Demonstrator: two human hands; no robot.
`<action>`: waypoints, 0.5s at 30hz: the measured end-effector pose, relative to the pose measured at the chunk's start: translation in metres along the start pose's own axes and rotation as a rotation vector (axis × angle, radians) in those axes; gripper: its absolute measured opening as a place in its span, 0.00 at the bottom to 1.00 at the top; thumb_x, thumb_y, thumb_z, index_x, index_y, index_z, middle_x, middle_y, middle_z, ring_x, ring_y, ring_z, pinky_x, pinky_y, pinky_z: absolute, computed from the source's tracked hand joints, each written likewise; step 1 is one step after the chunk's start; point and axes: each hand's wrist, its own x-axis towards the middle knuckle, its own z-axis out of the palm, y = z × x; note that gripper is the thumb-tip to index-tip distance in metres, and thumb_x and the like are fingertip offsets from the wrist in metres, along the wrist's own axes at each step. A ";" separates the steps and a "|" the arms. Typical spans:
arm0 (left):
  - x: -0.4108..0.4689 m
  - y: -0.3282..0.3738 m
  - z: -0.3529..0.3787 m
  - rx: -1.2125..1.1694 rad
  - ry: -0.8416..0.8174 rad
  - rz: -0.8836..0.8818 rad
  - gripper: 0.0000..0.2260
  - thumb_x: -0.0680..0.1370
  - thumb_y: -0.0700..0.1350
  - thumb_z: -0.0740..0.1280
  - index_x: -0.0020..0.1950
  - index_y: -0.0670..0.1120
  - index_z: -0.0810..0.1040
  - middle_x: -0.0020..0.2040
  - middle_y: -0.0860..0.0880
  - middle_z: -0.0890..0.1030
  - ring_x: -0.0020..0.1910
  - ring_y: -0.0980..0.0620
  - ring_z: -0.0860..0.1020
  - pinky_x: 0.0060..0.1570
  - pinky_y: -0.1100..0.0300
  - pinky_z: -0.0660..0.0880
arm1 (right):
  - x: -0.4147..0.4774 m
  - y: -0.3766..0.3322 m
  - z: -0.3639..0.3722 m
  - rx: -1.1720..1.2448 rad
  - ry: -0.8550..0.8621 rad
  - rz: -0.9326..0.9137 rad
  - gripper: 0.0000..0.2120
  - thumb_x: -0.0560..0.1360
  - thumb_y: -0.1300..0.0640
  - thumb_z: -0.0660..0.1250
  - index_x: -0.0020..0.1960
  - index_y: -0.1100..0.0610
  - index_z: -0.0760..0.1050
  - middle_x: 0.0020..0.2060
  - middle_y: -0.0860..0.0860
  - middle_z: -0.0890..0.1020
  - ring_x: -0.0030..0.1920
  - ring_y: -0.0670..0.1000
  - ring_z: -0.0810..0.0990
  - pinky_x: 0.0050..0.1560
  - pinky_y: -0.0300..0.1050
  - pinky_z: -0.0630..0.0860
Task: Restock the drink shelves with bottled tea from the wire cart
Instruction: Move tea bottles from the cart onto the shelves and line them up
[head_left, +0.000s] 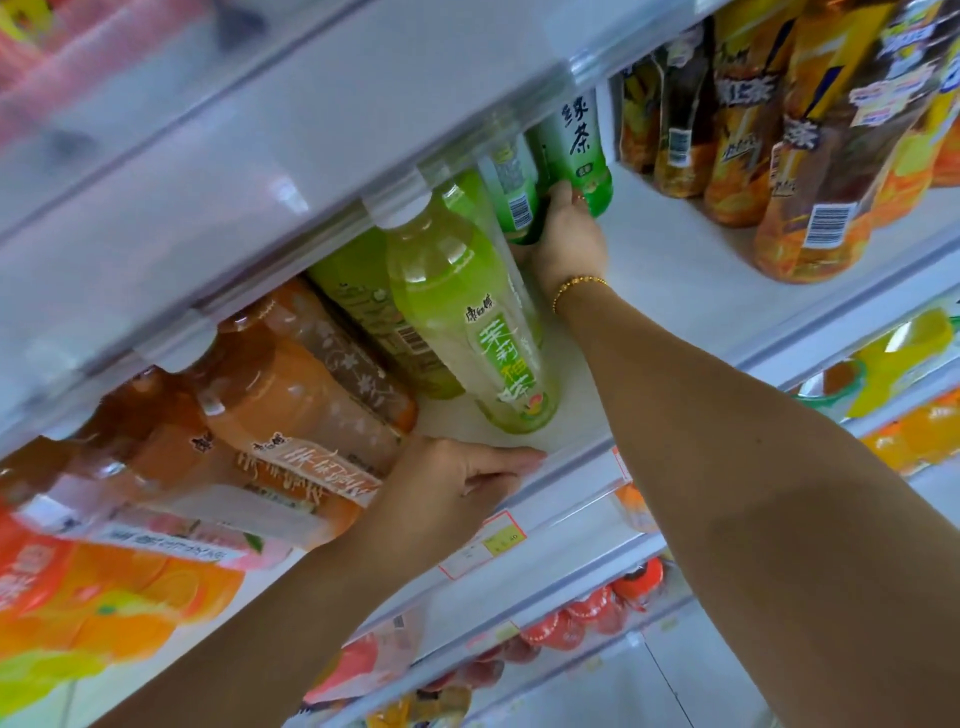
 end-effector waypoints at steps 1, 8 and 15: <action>0.000 0.000 0.000 0.002 -0.002 0.008 0.13 0.76 0.36 0.67 0.52 0.54 0.82 0.50 0.65 0.81 0.54 0.68 0.78 0.57 0.73 0.70 | 0.001 0.000 -0.001 -0.001 -0.013 -0.006 0.32 0.66 0.42 0.73 0.60 0.59 0.67 0.56 0.58 0.76 0.53 0.59 0.77 0.48 0.49 0.73; -0.005 0.001 0.001 0.065 0.037 0.090 0.12 0.77 0.38 0.67 0.58 0.48 0.82 0.55 0.58 0.82 0.56 0.66 0.78 0.59 0.71 0.71 | -0.001 -0.004 0.000 0.045 -0.030 -0.091 0.33 0.68 0.44 0.71 0.64 0.60 0.63 0.58 0.58 0.73 0.54 0.59 0.77 0.47 0.49 0.73; -0.017 -0.008 0.008 0.271 0.139 0.279 0.15 0.78 0.47 0.60 0.63 0.52 0.78 0.51 0.56 0.84 0.45 0.63 0.81 0.45 0.68 0.77 | 0.006 -0.007 -0.001 -0.051 -0.093 -0.136 0.32 0.69 0.46 0.71 0.64 0.61 0.63 0.58 0.59 0.73 0.55 0.60 0.76 0.50 0.52 0.73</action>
